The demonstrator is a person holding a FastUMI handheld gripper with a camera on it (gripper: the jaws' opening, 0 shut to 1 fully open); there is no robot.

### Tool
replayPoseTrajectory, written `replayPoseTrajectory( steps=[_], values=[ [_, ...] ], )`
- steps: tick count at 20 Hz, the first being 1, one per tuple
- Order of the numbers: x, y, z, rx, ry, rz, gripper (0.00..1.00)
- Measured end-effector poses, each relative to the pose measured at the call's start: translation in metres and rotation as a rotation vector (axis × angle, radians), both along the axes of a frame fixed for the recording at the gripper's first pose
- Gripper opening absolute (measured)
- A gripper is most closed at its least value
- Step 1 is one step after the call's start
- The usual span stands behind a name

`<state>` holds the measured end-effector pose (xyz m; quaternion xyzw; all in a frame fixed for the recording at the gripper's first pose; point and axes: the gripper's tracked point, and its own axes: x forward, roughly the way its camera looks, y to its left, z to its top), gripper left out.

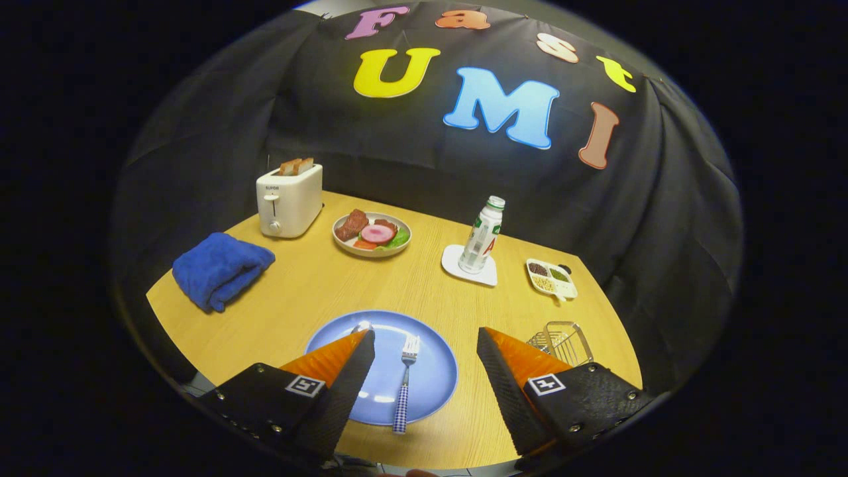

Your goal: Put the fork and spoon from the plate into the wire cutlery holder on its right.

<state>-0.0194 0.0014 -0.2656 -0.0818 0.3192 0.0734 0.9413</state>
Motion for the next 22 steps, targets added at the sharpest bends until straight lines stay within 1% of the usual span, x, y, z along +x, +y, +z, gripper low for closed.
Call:
replayPoseTrajectory(
  steps=[2, 3, 4, 5, 6, 7, 11, 12, 13, 15, 17, 19, 20, 21, 22],
  values=[
    [-0.009, -0.002, -0.027, -0.025, 0.098, 0.006, 0.95],
    [-0.019, -0.004, -0.044, -0.052, 0.167, 0.024, 0.93],
    [-0.027, 0.003, -0.056, -0.044, 0.233, 0.069, 0.82],
    [-0.032, 0.007, -0.066, -0.047, 0.277, 0.09, 0.79],
    [-0.033, 0.004, -0.071, -0.054, 0.294, 0.092, 0.73],
    [-0.034, 0.002, -0.071, -0.062, 0.305, 0.087, 0.7],
    [-0.039, -0.002, -0.086, -0.076, 0.376, 0.043, 0.7],
    [-0.039, 0.003, -0.088, -0.049, 0.389, 0.045, 0.7],
    [-0.041, 0.0, -0.098, -0.074, 0.426, 0.031, 0.7],
    [-0.051, -0.001, -0.109, -0.084, 0.512, 0.023, 0.39],
    [-0.049, 0.002, -0.113, -0.079, 0.523, 0.012, 0.38],
    [-0.048, 0.006, -0.117, -0.072, 0.542, 0.038, 0.38],
    [-0.044, -0.002, -0.117, -0.109, 0.546, 0.03, 0.38],
    [-0.049, -0.005, -0.109, -0.131, 0.565, 0.026, 0.08],
    [-0.046, -0.003, -0.115, -0.115, 0.585, 0.041, 0.08]
  ],
)
